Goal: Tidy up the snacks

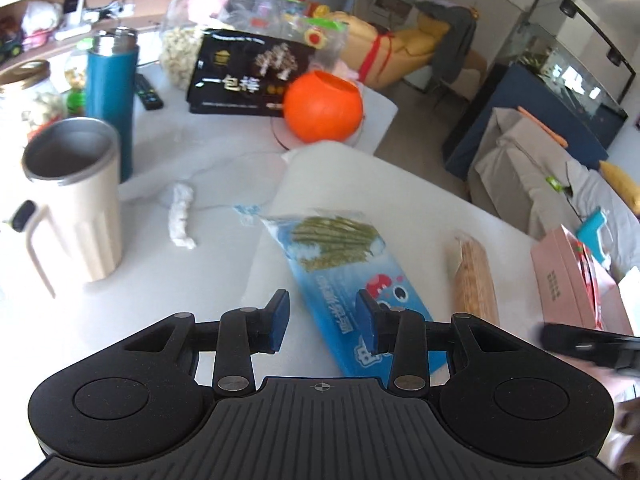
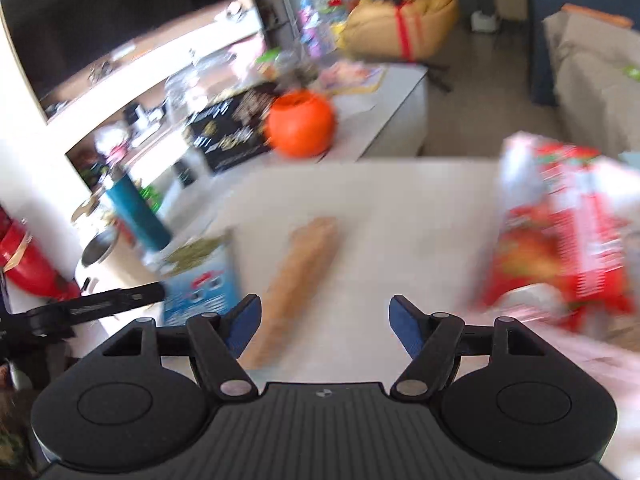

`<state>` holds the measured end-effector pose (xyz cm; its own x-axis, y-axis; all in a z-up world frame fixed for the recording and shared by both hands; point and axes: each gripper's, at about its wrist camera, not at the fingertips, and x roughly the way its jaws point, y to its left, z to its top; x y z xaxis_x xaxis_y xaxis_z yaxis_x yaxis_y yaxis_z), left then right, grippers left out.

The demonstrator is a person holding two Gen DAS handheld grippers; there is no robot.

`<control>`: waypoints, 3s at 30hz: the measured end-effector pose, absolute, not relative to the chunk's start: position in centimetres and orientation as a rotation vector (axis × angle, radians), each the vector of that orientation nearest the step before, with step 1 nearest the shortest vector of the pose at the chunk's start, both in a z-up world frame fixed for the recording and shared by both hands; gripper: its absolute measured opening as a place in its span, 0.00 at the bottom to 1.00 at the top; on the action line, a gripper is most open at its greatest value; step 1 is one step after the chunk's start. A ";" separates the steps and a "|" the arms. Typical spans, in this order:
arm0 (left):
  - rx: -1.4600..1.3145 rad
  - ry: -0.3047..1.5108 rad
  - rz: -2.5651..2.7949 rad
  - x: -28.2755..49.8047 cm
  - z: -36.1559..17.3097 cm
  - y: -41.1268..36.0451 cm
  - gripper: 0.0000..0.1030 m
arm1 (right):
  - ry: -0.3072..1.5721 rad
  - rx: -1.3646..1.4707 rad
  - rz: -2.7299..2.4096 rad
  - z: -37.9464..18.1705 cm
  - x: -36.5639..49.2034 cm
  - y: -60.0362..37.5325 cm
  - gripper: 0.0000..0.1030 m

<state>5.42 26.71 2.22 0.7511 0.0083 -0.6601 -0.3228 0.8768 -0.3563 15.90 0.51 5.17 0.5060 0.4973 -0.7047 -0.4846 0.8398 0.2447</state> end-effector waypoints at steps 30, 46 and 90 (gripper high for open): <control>-0.014 0.673 -0.043 6.3 5.3 13.2 0.40 | 0.709 -0.111 0.324 -1.1 7.0 -8.8 0.65; 0.252 0.813 -0.167 8.3 2.7 7.1 0.58 | 0.695 0.001 0.354 -1.3 7.1 -10.5 0.67; 0.031 0.894 -0.114 11.6 2.3 15.1 0.90 | 0.694 0.021 0.372 -1.4 7.1 -10.6 0.73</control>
